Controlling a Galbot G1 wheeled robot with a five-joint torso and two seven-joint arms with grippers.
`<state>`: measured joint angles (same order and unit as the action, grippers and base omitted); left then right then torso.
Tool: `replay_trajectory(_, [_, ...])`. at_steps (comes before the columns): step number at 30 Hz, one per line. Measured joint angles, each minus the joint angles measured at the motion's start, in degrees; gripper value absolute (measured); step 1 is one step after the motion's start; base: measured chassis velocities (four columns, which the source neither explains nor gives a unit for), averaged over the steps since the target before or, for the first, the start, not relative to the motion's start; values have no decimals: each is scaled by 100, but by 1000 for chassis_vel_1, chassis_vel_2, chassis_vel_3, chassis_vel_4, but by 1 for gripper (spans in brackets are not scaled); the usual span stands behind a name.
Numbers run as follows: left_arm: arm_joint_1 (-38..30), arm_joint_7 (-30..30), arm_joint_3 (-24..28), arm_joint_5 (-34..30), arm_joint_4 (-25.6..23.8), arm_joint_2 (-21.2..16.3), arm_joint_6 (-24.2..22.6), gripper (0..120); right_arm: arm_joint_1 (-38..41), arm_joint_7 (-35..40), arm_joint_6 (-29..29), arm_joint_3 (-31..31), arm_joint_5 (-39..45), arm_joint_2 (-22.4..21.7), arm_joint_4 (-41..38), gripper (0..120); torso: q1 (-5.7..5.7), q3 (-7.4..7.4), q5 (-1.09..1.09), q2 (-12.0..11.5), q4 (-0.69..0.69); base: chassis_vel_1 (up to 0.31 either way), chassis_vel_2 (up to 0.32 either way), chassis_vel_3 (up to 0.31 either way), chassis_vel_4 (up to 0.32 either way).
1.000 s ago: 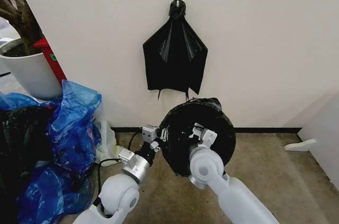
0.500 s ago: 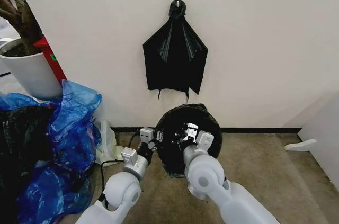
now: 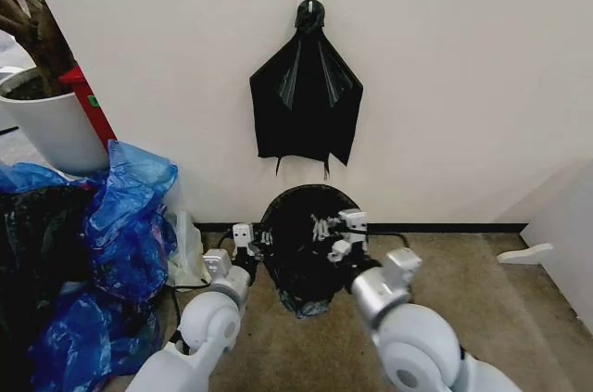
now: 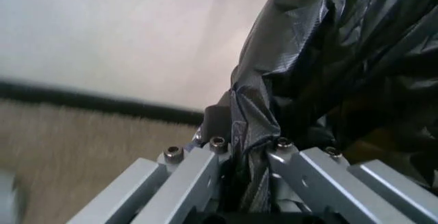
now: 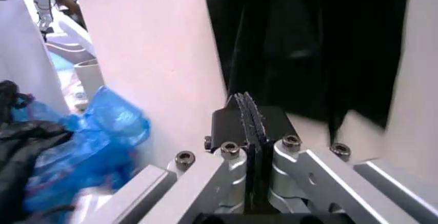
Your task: Place the garbage bag over the trash bin.
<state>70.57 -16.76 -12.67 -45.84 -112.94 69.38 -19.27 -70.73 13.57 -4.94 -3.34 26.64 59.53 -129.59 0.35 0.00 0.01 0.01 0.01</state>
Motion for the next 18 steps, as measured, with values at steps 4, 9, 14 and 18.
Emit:
replay_trajectory(4, [0, -293, -28, -446, -121, -36, -477, 1, -636, -610, 673, -818, -455, 346, 197, 0, 0, 0, -1, 0, -2, 0, 0, 0, 0])
replay_trajectory(9, [-20, -376, 42, -551, -169, -60, -628, 1, -1438, -1317, 1089, -1954, -854, 884, 254, 0, 0, -1, -1, 0, -3, 0, 0, 0, 0])
replay_trajectory(14, [-98, -536, 131, -746, -199, -64, -801, 1, -2420, -1912, 1548, -2899, -860, 1555, 304, 16, -1, -1, -2, 0, -6, 0, 0, 0, 0])
replay_trajectory(18, [-209, -723, 230, -919, -170, -58, -967, 1, -2955, -2256, 1954, -3107, -886, 2015, 504, 33, -1, -1, -1, 0, -4, 0, 0, 0, 0])
